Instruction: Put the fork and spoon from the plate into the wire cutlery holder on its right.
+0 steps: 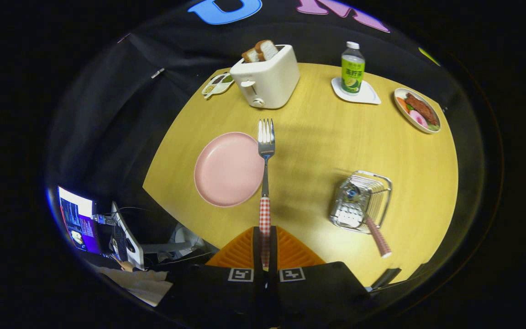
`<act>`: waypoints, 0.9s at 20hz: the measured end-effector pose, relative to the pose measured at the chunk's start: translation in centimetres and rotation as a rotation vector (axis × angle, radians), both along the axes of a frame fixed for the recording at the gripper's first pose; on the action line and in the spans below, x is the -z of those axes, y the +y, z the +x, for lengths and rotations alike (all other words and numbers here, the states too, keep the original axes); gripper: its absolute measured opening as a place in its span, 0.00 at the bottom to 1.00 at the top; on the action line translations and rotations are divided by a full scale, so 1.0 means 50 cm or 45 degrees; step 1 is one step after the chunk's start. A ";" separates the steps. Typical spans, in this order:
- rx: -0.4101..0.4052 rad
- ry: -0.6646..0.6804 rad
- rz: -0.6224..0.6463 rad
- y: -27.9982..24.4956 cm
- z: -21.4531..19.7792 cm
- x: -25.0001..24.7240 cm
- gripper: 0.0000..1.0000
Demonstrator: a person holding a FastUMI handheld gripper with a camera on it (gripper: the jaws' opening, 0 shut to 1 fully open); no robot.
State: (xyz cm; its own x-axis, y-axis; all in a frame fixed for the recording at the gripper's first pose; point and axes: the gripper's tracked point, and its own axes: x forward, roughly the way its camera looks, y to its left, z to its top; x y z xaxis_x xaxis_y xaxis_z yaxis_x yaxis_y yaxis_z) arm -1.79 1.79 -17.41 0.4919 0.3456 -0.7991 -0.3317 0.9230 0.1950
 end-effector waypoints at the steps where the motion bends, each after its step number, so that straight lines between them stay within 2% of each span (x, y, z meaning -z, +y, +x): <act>1: 0.001 0.008 -0.008 -0.026 -0.005 -0.009 0.06; 7: -0.033 0.093 -0.065 -0.162 -0.035 -0.036 0.06; 18: -0.168 0.423 -0.221 -0.292 -0.029 0.003 0.06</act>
State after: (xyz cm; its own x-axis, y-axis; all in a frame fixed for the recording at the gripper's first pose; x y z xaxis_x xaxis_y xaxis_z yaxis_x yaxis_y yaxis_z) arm -3.27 -12.80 -17.58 0.1573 0.2343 -0.9594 -0.3949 0.9053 0.1563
